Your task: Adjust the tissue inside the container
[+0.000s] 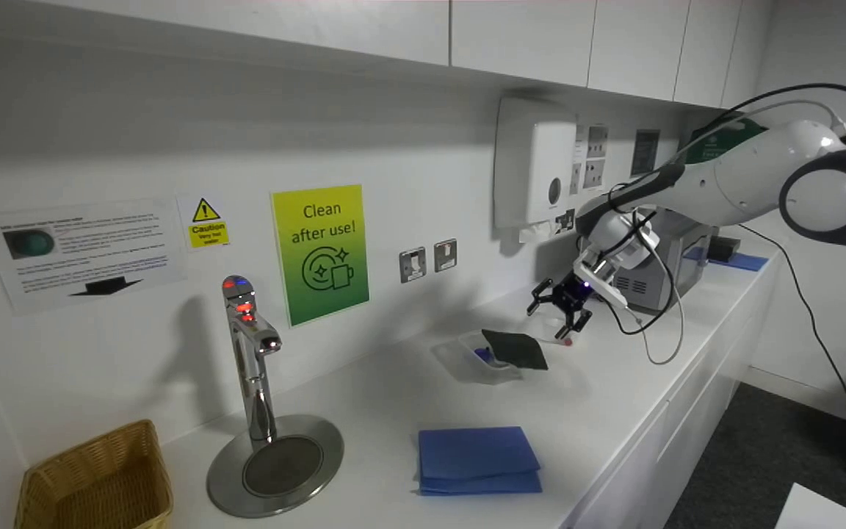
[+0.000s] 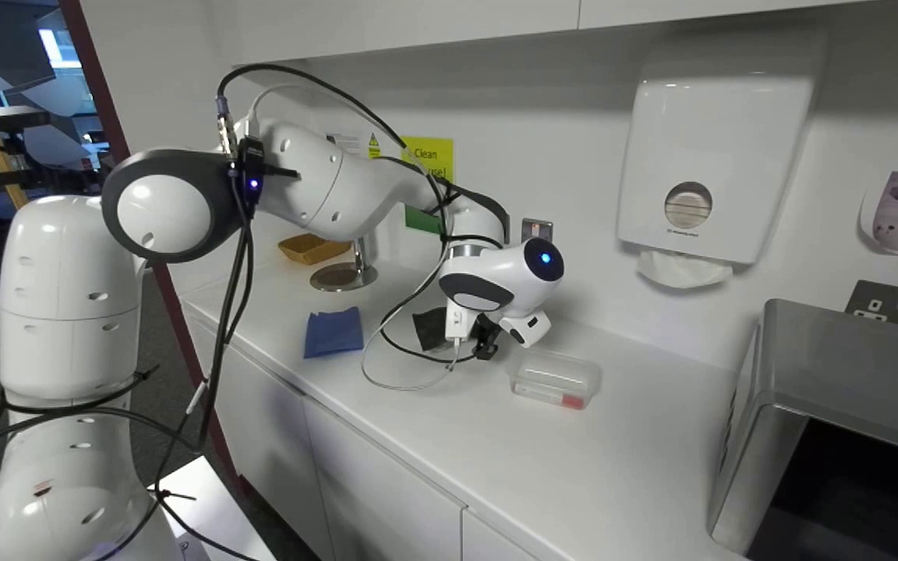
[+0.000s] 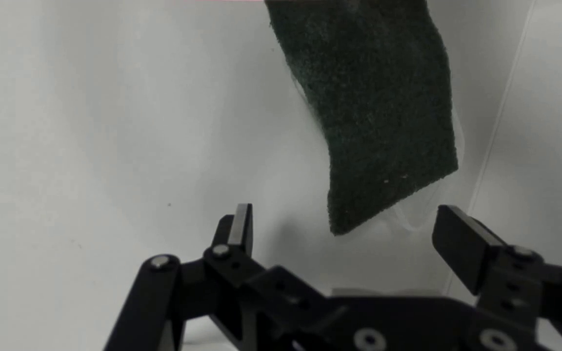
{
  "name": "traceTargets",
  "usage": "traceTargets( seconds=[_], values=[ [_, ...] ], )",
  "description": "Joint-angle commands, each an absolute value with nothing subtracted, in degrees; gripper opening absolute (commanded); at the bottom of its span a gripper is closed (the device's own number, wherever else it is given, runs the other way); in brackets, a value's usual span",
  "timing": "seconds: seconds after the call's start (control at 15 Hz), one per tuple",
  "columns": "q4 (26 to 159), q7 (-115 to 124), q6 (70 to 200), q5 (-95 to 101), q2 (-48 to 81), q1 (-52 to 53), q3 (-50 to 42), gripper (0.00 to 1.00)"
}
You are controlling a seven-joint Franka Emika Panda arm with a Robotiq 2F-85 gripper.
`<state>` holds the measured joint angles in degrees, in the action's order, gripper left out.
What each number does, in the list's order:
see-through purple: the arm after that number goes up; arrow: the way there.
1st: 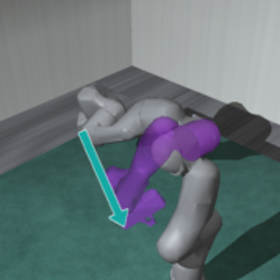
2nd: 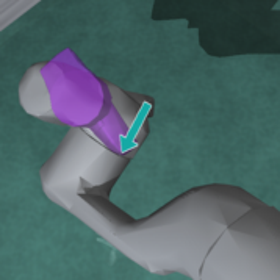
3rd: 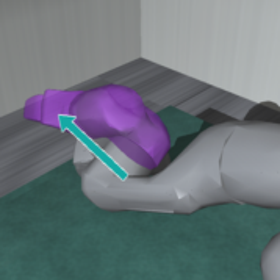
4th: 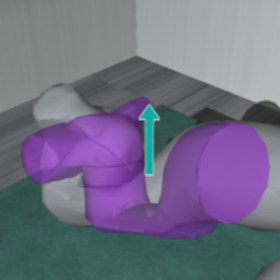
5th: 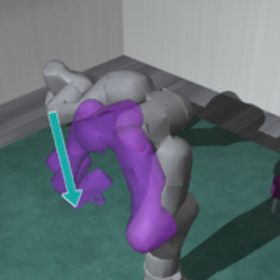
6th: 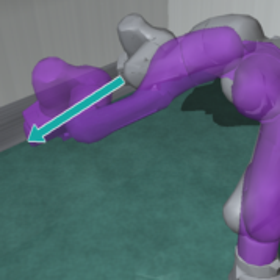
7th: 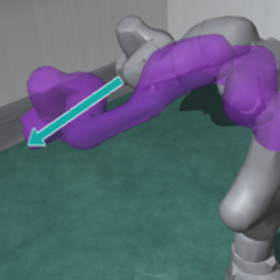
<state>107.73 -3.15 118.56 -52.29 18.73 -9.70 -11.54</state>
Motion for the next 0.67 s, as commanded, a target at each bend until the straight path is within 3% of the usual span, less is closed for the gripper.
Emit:
traceTargets(
  seconds=[0.0,0.33,0.4,0.6],
  values=[
    [103.8,0.3,115.5,-53.4,20.7,-11.6,-9.8,1.0],
    [102.0,2.7,114.8,-53.9,21.9,-12.0,-9.3,1.0],
    [101.8,3.2,114.6,-53.9,22.0,-12.1,-9.2,0.84],
    [100.9,4.2,113.9,-54.0,22.6,-12.5,-9.2,0.6]
  ],
)
